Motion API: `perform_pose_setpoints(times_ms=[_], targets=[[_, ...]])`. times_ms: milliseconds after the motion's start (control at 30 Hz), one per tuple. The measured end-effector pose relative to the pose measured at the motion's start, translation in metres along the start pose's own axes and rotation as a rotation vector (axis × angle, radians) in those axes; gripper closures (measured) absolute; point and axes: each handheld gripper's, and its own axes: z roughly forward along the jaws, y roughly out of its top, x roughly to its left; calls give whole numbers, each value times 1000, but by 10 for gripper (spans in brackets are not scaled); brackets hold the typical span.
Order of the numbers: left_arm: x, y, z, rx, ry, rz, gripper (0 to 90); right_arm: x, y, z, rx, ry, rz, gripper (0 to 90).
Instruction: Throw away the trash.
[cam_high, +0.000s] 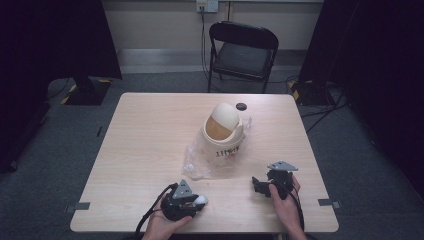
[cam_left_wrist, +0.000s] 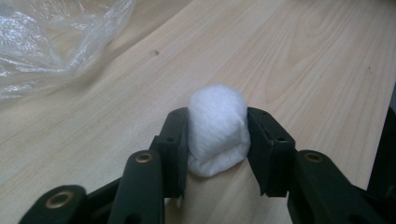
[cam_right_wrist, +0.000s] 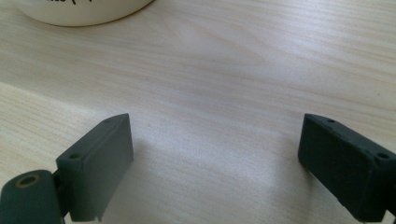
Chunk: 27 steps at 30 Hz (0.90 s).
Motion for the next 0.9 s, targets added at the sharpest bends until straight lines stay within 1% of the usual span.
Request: perform_pose_setpoints(times_ms=[33, 100, 167, 200, 233, 300, 333, 433, 467, 567, 600, 633, 700, 767, 833, 867, 900], targets=[[0, 0, 0, -6, -4, -2, 628, 0, 0, 0, 0, 0, 0, 94], [2, 0, 0, 5, -3, 6, 637, 0, 0, 0, 0, 0, 0, 94], [4, 1, 0, 0, -22, -2, 644, 0, 0, 0, 0, 0, 0, 94], [4, 1, 0, 3, -24, -10, 646, 0, 0, 0, 0, 0, 0, 94], [6, 1, -1, 6, -32, -8, 646, 0, 0, 0, 0, 0, 0, 94], [6, 1, -1, -10, -50, -27, 646, 0, 0, 0, 0, 0, -1, 94], [5, 1, -2, -3, -53, -19, 646, 0, 0, 0, 0, 1, -1, 94], [4, 5, -4, -26, -53, -18, 646, 0, 0, 0, 0, 1, -1, 94], [5, 7, -5, -38, -53, -27, 646, 0, 0, 0, 0, 1, -1, 94], [12, 13, -9, -77, -48, -40, 646, 0, 0, 0, 0, 4, -3, 95], [14, 15, -11, -87, -55, -56, 646, 0, 0, 0, 1, 5, -3, 95], [15, 17, -13, -104, -59, -61, 646, 0, 0, 0, 1, 6, -3, 95], [18, 21, -17, -115, -47, -51, 646, 0, 0, 0, 1, 5, -3, 95], [23, 22, -22, -133, -46, -67, 646, 0, 0, 0, 1, 5, -4, 94], [28, 23, -27, -146, -34, -75, 646, 0, 0, 0, 1, 5, -3, 95], [30, 23, -30, -157, -34, -85, 647, 0, 0, 0, 1, 5, -3, 94], [32, 24, -34, -157, -30, -79, 647, 0, 0, 0, 1, 5, -3, 94]])
